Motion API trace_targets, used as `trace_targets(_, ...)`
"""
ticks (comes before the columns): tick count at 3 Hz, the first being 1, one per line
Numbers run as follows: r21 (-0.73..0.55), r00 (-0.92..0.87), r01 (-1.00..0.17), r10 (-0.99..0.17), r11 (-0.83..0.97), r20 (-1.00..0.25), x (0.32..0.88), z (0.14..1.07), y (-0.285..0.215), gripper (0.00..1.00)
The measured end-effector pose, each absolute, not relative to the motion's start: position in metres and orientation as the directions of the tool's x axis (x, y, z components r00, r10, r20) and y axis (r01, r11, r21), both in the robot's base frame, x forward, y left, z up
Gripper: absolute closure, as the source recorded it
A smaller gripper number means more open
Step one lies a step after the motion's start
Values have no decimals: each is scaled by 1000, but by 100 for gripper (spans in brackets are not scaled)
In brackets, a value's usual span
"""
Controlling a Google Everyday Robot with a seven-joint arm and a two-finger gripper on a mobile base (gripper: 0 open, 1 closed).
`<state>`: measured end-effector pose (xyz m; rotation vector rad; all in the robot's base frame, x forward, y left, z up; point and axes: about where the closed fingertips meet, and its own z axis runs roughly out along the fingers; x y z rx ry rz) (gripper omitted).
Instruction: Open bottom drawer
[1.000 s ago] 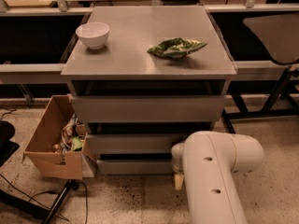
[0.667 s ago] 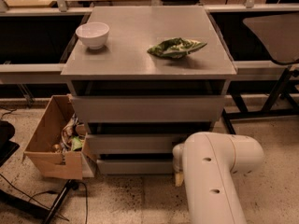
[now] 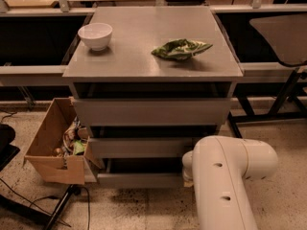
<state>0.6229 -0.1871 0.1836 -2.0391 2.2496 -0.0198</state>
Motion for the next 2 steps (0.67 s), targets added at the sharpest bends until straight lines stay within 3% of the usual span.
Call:
trace_targets(1,-80,-95,-992,-993,100,-69,623,191,-187,96)
trace_targets(2,-80,-95,-992,-993,101,-69,621,193,-187,100)
